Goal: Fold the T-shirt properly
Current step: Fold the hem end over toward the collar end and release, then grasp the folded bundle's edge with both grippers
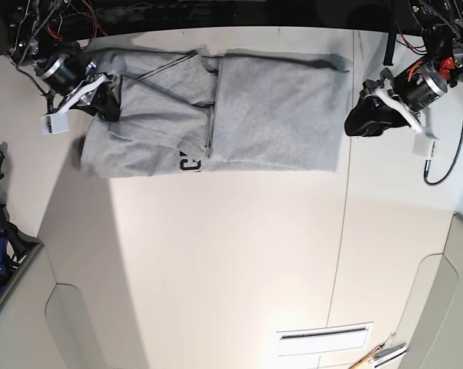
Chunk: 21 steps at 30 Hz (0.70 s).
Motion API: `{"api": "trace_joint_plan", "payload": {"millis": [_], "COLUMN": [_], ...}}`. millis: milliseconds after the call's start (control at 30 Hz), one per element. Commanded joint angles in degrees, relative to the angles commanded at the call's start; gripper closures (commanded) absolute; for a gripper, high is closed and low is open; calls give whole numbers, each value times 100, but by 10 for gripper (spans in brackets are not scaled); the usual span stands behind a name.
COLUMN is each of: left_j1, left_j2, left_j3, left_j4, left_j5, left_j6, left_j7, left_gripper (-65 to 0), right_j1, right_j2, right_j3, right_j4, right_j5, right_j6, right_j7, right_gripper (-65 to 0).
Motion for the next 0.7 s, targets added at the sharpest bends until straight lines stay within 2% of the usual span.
{"api": "trace_joint_plan", "payload": {"millis": [100,267,433,533,700], "left_j1": [94,85,46,42,-186], "left_j2": [-52,-48,-44,-33,343], "left_j3": [11,63,758,1298,1832], "left_j4": [-181,-1019,-1510,-1530,-1530], "left_j5": [-2,-210,-278,-243,431], "left_j6": [0,0,0,0,0], "left_j7": [-7,-225,-289,-509,-662], "left_gripper": [-305,-305,-305,-305,-305], "right_j1": [61,68,284,461,470], "right_j2": [249,866,1368,1410,1408], "right_j3": [332,446,444,444,442], "right_j4": [0,0,103,407,1211], "right_j5": [138,236,433,566,647], "right_j6": [0,0,0,0,0], "right_j7": [-26,-44,-223,-511,-612], "right_gripper": [0,0,0,0,0]}}
